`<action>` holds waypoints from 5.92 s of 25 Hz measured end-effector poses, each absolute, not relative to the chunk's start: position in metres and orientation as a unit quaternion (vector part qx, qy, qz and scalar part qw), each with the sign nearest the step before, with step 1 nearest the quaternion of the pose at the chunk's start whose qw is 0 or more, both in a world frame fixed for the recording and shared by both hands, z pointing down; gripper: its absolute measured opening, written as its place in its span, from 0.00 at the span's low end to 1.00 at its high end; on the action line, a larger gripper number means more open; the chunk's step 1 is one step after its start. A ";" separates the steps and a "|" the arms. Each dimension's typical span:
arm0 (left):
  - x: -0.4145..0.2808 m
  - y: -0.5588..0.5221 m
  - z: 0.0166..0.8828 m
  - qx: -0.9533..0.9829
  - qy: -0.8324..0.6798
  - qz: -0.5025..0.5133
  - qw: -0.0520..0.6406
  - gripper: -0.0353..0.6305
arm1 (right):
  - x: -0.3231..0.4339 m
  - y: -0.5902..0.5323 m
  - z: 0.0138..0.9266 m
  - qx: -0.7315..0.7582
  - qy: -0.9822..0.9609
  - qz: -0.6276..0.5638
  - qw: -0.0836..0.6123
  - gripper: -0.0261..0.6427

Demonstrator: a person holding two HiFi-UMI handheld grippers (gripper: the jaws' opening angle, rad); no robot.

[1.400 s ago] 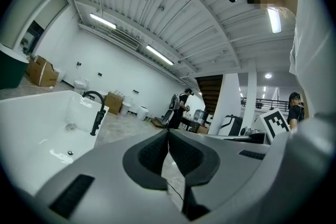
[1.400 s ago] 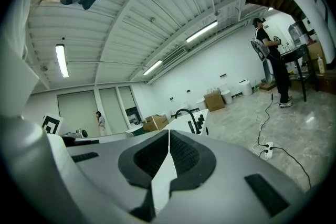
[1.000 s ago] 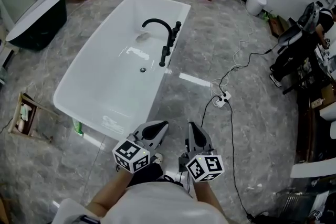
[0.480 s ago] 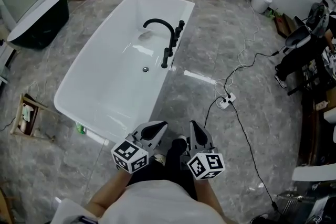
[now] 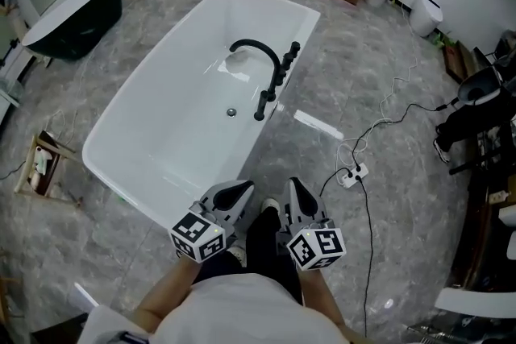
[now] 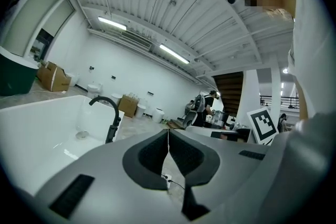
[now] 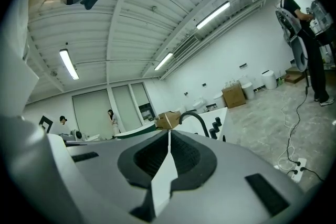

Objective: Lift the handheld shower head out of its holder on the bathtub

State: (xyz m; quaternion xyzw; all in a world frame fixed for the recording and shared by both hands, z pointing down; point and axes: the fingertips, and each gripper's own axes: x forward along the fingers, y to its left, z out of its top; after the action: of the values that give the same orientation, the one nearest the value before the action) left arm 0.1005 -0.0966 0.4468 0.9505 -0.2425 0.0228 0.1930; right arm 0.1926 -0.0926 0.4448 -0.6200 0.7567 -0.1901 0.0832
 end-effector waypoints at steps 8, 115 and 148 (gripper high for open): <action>0.132 -0.172 0.444 0.940 -0.281 0.012 0.194 0.07 | 0.225 -0.181 0.443 -0.587 0.787 -0.182 0.059 0.07; 0.133 -0.395 0.456 0.917 -0.352 -0.017 0.187 0.07 | 0.155 -0.435 0.397 -0.409 0.907 -0.038 -0.092 0.25; 0.169 -0.359 0.278 0.971 -0.223 -0.063 0.054 0.07 | 0.207 -0.365 0.174 -0.417 0.906 0.039 0.064 0.25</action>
State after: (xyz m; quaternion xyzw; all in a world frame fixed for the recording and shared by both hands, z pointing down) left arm 0.1689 -0.3586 0.2778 0.9714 -0.2227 -0.0626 0.0539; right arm 0.2066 -0.3649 0.1745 -0.4172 0.9057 0.0394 0.0638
